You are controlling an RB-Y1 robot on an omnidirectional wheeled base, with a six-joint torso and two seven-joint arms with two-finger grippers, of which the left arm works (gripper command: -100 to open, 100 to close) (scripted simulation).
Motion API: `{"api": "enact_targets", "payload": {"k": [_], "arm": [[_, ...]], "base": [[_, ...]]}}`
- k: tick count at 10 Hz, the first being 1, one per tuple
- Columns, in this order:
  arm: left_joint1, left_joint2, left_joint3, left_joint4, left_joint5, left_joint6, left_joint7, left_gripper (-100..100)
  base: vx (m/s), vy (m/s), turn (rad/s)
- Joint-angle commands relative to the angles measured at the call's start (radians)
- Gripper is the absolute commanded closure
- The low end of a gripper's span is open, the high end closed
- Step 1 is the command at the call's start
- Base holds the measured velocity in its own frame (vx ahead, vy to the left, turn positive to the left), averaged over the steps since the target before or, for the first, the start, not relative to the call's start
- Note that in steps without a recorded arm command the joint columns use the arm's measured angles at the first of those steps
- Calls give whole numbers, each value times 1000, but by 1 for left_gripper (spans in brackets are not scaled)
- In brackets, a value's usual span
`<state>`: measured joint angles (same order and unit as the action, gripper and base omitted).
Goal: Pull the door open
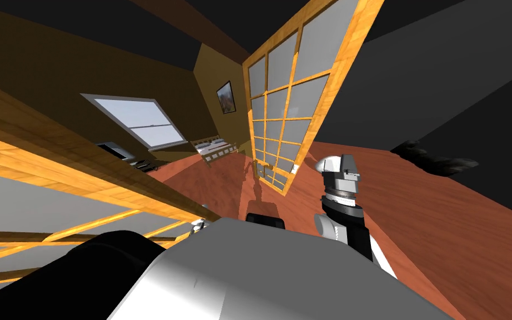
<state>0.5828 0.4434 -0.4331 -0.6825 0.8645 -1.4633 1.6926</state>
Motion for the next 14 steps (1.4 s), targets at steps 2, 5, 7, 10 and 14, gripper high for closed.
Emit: {"api": "enact_targets", "payload": {"k": [2,5,7,10,14], "arm": [[-1,1,-17,3,-17,-10,0,100],[-4,10,-47,3,-49,-28,-1,100],[-7,17,-69,3,-74,-43,-3,100],[-10,25,-94,4,-101,-58,-4,100],[-17,31,-112,5,-118,-60,-4,100]], "base": [[-126,-14,-15],[-227,9,-49],[-235,-11,-45],[-225,-18,-27],[-149,-2,-34]]}}
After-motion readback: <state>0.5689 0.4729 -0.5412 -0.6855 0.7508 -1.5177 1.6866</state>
